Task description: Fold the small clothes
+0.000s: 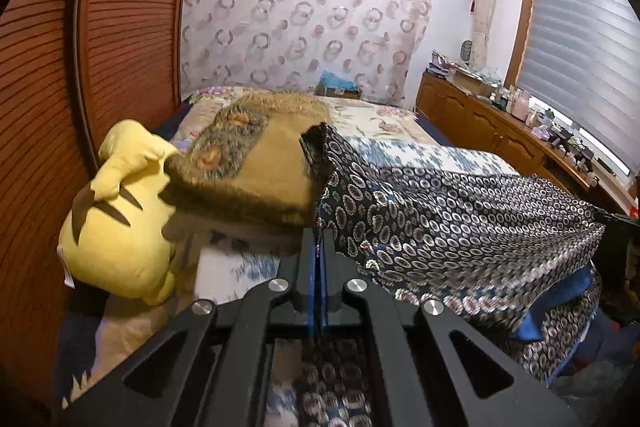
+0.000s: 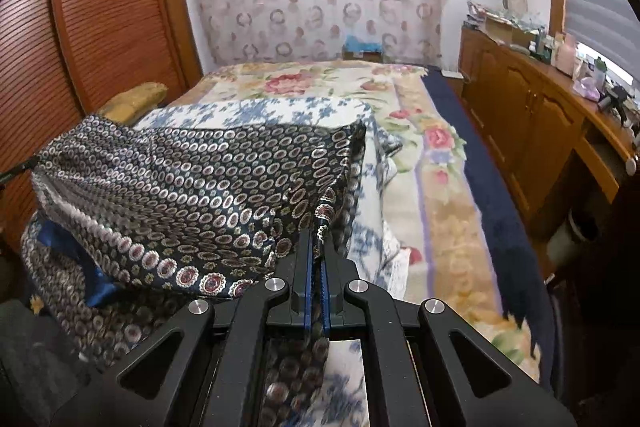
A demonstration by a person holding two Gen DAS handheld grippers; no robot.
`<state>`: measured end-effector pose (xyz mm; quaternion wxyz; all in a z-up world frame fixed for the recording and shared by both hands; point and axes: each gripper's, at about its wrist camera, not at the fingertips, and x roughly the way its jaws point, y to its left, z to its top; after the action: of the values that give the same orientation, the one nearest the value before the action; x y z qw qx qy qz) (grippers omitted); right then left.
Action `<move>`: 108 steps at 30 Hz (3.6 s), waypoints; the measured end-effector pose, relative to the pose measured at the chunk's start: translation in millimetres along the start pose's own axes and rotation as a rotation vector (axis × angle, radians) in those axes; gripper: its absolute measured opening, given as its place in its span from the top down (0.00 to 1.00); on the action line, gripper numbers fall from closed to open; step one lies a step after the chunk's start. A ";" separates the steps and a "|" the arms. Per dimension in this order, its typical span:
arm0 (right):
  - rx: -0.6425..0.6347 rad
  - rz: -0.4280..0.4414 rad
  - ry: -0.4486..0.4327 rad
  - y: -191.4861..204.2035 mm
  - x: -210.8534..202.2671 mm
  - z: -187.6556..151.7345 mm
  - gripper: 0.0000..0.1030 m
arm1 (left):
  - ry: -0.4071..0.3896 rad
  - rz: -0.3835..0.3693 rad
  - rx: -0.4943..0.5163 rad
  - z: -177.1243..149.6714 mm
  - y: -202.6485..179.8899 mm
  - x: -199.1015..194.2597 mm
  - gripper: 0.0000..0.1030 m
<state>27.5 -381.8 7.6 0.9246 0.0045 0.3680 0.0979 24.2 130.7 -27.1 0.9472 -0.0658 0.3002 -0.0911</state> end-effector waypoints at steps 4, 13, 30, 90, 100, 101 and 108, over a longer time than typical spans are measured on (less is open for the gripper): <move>0.000 0.000 0.026 4.0 -1.3 -15.3 0.99 | 0.024 0.001 -0.008 -16.6 -1.1 -5.8 1.00; 0.001 -0.011 0.097 2.4 3.0 -33.2 0.99 | 0.071 0.020 -0.004 -32.2 4.1 -24.7 1.00; -0.084 -0.062 0.034 23.6 12.3 -5.1 0.67 | 0.105 0.014 0.041 -41.3 -6.1 -18.8 0.65; -0.040 0.029 0.210 -12.0 173.3 60.7 0.92 | 0.189 -0.006 -0.042 -60.7 2.1 32.9 0.97; -0.090 -0.029 0.054 4.7 149.8 73.4 0.99 | 0.084 0.027 0.003 -37.6 -13.0 22.6 1.00; -0.091 -0.036 0.031 5.6 147.2 78.4 0.99 | 0.075 0.031 0.008 -32.7 -13.0 24.6 1.00; -0.086 -0.088 -0.034 8.2 156.2 120.0 0.99 | 0.009 0.046 0.013 10.3 -9.5 52.3 1.00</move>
<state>218.7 -337.3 -10.4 0.9335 -0.0495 0.3475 0.0730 70.9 111.1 -46.2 0.9482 -0.0525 0.3051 -0.0715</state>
